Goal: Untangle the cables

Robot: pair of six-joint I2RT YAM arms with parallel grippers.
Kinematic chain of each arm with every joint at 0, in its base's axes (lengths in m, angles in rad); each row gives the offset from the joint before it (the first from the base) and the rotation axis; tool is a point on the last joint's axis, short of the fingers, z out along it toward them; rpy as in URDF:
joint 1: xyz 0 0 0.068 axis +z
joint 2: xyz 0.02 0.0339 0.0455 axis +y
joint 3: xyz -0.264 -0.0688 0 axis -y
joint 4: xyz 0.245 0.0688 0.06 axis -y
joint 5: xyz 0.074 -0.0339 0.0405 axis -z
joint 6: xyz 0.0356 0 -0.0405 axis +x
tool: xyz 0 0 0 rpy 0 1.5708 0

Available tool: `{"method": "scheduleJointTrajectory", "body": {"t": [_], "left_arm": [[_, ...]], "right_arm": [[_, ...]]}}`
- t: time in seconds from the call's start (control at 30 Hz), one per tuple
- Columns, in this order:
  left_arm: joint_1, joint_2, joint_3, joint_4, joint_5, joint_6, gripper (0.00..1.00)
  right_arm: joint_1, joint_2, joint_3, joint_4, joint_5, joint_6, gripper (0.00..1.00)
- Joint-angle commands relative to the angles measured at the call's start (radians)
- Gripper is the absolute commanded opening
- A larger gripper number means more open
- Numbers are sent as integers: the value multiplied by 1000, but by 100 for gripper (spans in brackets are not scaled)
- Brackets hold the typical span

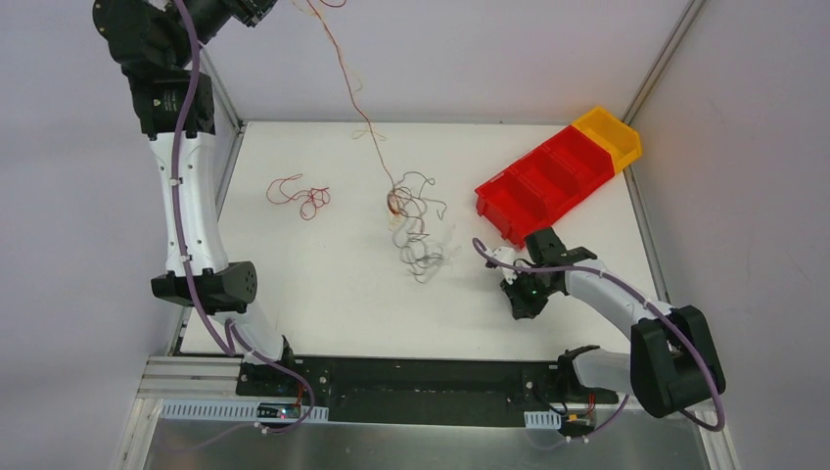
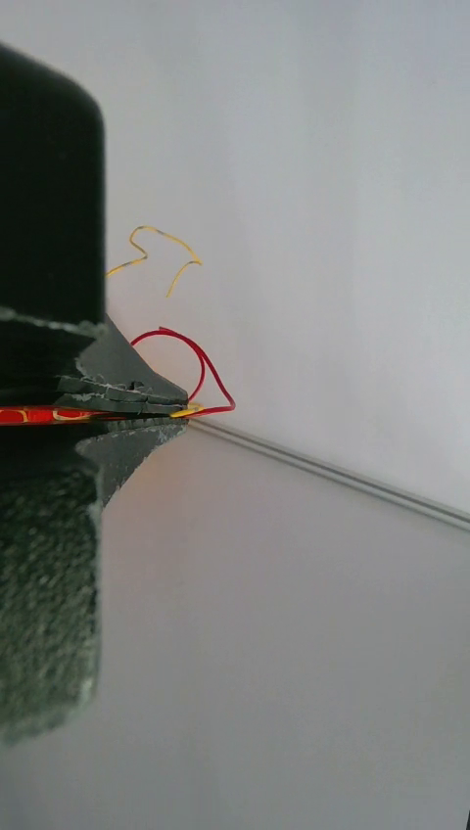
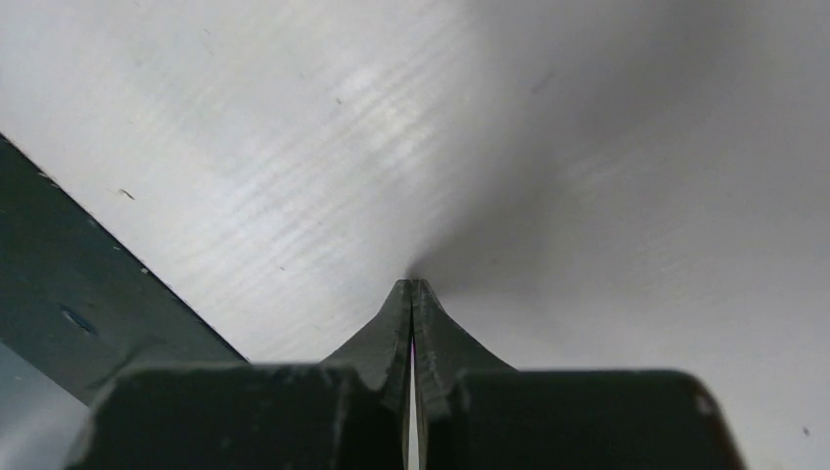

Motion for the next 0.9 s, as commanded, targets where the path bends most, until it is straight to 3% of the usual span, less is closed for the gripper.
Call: {"method": "scheduleJointTrajectory", "body": {"t": [0.0,0.13,0.3,0.5,0.7,0.8,0.87], "left_arm": [[40,-31,95,31,-59,40,0],[73,-46,72,64,-33,-52,0],[61,-92,-34,214,65,-193,0],[49,-85,65,219,48,-202,0],[49,-68,165,189,20,-172,0],[50,-137,-8,216,82,-185,0],[49,-220,-265,224,157,-138,0]], "right_arm": [[-66,-28,-61,-96,161,-188,0],[-168,-64,-55,-151,167,-251,0],[-209,-97,50,-250,23,-221,0],[-175,-63,214,-236,-124,-65,23],[-87,13,347,-215,-169,57,56],[-46,40,391,-168,-168,150,67],[-27,52,413,-132,-173,212,69]]}}
